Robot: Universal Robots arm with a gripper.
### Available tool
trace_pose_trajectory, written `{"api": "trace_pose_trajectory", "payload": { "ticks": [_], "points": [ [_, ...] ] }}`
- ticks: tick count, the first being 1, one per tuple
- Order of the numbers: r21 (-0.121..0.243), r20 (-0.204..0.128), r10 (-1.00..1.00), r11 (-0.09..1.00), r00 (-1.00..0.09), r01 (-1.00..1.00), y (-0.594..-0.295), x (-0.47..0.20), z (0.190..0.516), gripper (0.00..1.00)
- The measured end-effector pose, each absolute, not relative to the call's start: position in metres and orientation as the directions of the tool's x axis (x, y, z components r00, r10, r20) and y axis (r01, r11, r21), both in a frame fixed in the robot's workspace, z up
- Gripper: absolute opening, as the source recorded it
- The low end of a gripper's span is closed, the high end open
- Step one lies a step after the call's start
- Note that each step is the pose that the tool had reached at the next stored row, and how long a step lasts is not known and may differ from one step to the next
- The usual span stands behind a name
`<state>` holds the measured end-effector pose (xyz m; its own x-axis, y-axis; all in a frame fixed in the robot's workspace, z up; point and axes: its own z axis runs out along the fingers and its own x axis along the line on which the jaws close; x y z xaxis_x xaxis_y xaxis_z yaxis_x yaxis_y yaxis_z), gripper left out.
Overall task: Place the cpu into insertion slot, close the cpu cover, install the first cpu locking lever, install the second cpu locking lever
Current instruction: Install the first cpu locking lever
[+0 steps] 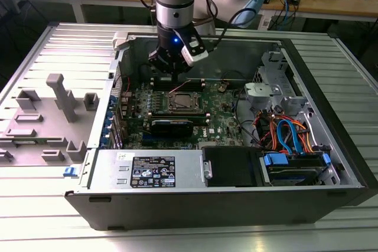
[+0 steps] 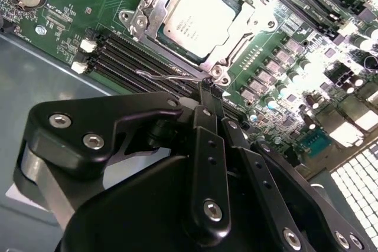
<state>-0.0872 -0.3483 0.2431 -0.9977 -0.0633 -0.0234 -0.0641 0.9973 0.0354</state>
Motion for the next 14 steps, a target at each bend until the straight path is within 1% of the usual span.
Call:
{"api": "trace_pose_trajectory", "payload": {
  "ticks": [4, 14],
  "points": [
    [0.042, -0.024, -0.063, 0.997, -0.998, -0.064, -0.3483, -0.0839, 0.2395, 0.11],
    [0.043, -0.024, -0.063, 0.997, -0.998, -0.064, -0.3443, -0.0812, 0.2345, 0.11]
  ]
}}
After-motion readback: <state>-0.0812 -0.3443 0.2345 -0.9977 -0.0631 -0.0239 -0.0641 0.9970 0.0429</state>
